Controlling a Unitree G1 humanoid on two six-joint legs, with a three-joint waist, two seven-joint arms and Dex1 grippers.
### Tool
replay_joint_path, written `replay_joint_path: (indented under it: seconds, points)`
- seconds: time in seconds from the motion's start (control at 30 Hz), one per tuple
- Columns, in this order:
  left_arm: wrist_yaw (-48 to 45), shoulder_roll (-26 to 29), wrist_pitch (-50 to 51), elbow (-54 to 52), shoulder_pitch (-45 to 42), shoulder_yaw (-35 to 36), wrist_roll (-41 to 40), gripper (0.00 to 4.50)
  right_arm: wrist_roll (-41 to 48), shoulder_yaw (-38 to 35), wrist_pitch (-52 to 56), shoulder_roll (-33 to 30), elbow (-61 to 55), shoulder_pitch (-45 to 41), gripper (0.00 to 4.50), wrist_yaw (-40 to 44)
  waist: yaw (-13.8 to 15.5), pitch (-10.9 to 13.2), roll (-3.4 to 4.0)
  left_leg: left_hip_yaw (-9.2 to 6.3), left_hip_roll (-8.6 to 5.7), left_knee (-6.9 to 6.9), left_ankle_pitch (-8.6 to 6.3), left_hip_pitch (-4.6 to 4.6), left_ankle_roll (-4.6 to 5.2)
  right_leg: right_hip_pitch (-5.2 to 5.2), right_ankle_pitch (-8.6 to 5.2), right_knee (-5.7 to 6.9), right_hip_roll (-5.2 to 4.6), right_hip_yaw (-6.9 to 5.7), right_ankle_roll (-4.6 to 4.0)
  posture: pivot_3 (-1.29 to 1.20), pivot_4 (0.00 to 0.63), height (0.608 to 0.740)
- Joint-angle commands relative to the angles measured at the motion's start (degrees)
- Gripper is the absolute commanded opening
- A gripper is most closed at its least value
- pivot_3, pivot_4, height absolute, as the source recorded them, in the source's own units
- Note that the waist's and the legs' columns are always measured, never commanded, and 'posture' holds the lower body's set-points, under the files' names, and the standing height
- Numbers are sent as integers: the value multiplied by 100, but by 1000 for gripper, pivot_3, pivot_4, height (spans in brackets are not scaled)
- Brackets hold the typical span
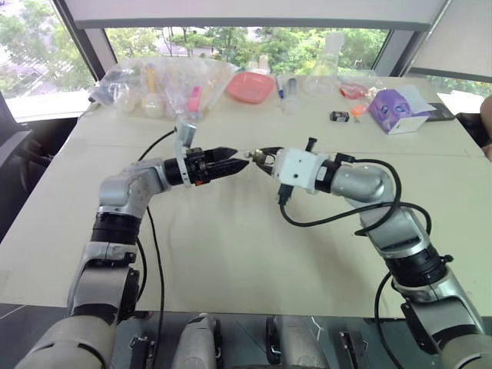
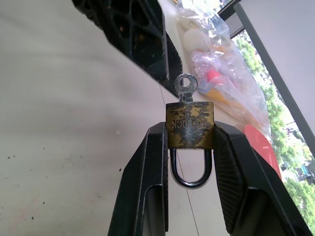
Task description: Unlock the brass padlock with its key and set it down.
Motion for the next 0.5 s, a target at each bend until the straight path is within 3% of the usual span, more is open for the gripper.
replay_joint_path:
  seconds: [0.03, 0.07, 0.3, 0.4, 0.43, 0.47, 0.5]
  points:
    - [-66, -102, -104, 82, -269, 86, -17, 2176, -21, -150, 33, -1, -295, -11, 661, -45, 1, 0, 0, -1, 0, 0, 0, 0, 0, 0, 0, 0, 0, 0, 0, 0, 150, 733]
    - [-64, -133, -149, 129, -310, 89, 16, 1721, -25, -146, 53, -12, -313, 11, 661, -37, 6, 0, 0, -2, 0, 0, 0, 0, 0, 0, 0, 0, 0, -1, 0, 0, 150, 733]
    - [-122, -186, -318, 297, -380, 79, 149, 1721, -47, -124, 115, -32, -356, 50, 661, -10, -7, 0, 0, -4, 1, -1, 0, 0, 0, -1, 0, 1, 2, -1, 0, 0, 150, 733]
    - [-161, -188, -355, 330, -380, 55, 186, 791, -57, -112, 106, -37, -327, 58, 661, -1, -3, 0, 0, -4, 1, -1, 0, 0, 0, -1, 0, 1, 1, 0, 0, 0, 150, 733]
    - [-169, -190, -364, 340, -381, 52, 196, 295, -58, -116, 107, -32, -325, 59, 661, -1, -2, 0, 0, -3, 1, -1, 0, 0, 0, -1, 0, 1, 1, 0, 0, 0, 150, 733]
    - [-183, -194, -388, 350, -382, 43, 217, 24, -57, -119, 109, -27, -328, 57, 661, 2, 7, 0, 0, -3, 1, 0, 0, 0, 0, 0, 0, 1, 1, 0, 0, 0, 150, 733]
    - [-196, -199, -406, 359, -384, 39, 236, 24, -60, -122, 112, -21, -331, 55, 661, 7, 6, 0, 0, -4, 0, 0, 0, -1, 0, 0, 0, 1, 1, 0, 0, 0, 150, 733]
